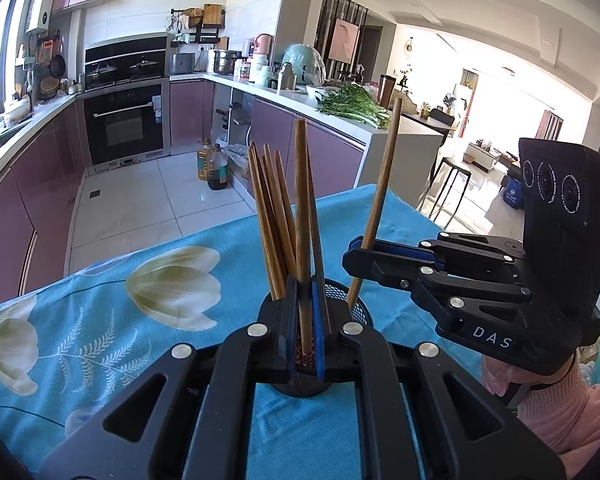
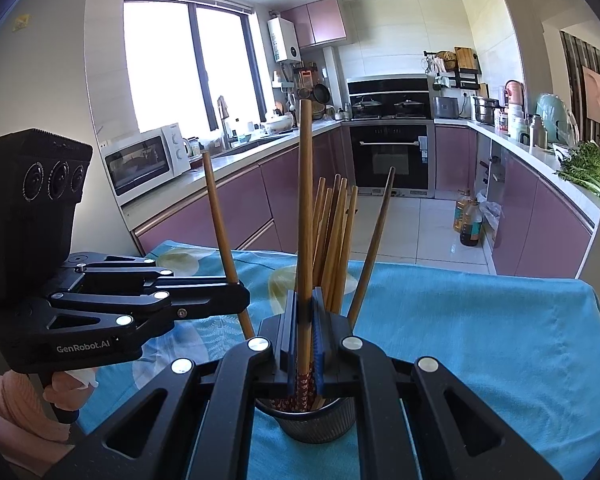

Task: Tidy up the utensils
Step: 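Lower both chopsticks into the mesh cup and open both grippers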

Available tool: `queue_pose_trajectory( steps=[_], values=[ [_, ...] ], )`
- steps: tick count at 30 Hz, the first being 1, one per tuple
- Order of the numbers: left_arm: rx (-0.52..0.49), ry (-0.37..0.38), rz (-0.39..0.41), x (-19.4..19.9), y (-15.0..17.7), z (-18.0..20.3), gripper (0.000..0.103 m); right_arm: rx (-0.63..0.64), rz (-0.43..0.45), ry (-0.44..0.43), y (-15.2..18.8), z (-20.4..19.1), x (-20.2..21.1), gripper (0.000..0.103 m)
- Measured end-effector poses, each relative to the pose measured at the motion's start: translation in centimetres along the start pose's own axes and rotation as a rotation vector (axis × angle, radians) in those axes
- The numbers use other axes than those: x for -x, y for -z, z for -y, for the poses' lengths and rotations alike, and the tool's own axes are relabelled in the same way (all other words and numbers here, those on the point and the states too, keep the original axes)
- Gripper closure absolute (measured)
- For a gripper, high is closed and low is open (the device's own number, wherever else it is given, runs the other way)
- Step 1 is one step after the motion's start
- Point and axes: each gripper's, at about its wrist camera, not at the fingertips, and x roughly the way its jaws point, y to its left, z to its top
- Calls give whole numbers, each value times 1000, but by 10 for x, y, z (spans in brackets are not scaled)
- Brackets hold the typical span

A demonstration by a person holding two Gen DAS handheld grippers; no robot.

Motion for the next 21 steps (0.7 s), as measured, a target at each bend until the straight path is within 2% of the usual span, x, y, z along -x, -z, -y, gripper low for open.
queue_pose_trajectory(
  steps=[21],
  values=[
    [34,-11,-26,-18,-5,-10,95,-21,-30,1,5,5,-16,96]
  ],
)
